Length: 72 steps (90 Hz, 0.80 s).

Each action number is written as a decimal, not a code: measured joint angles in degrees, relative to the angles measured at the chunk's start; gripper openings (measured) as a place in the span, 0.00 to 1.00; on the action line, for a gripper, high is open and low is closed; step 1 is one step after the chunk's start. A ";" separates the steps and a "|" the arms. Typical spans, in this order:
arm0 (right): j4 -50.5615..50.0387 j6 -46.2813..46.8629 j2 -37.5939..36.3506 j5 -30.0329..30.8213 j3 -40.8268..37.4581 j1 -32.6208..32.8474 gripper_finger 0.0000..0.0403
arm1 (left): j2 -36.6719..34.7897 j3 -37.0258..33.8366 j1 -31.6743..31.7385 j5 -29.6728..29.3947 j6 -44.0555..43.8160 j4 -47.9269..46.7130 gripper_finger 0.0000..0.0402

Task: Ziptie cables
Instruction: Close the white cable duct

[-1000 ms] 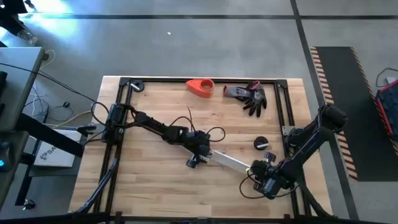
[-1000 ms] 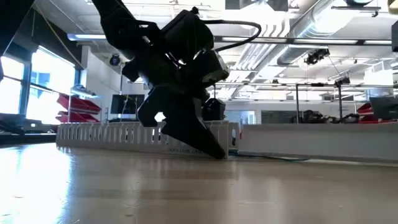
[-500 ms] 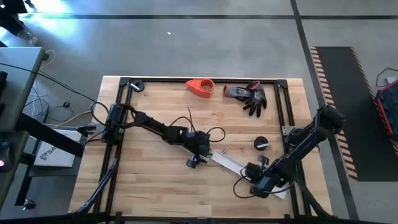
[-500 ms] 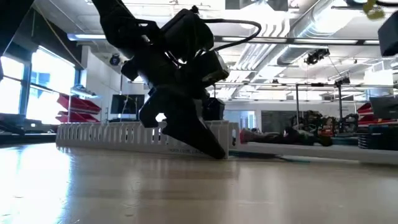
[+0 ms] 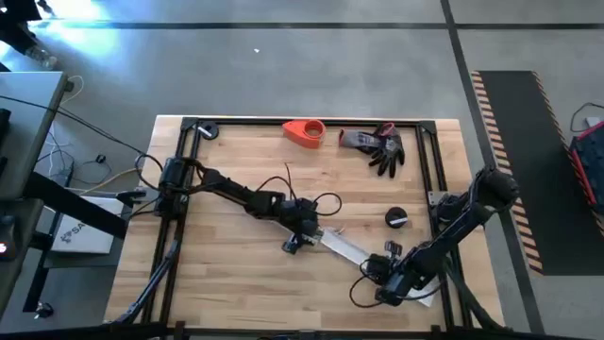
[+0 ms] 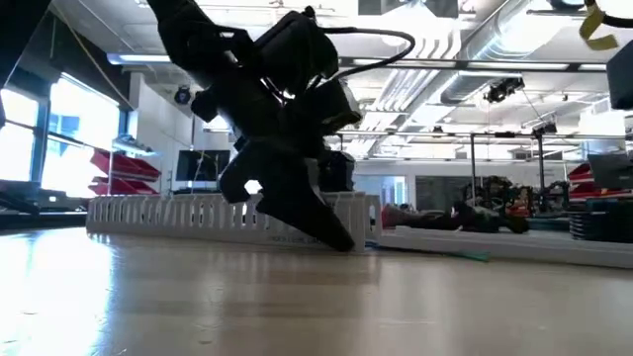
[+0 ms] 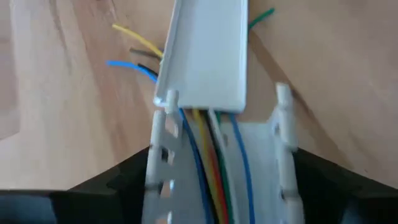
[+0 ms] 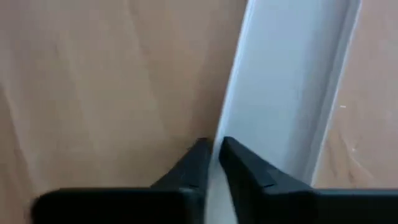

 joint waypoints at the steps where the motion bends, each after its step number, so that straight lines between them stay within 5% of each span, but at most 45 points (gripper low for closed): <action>1: -0.04 0.15 -0.01 -0.04 0.00 -0.03 0.03 | -0.34 -0.01 -0.01 0.01 0.38 -0.43 0.66; 32: -10.92 -1.89 -4.32 -0.92 5.66 -2.20 0.00 | -9.98 0.05 -0.73 1.25 3.55 0.30 0.67; 72: -11.54 -2.82 -11.13 -0.65 5.22 -2.56 0.00 | -2.52 0.05 -6.92 -2.79 11.15 12.32 0.67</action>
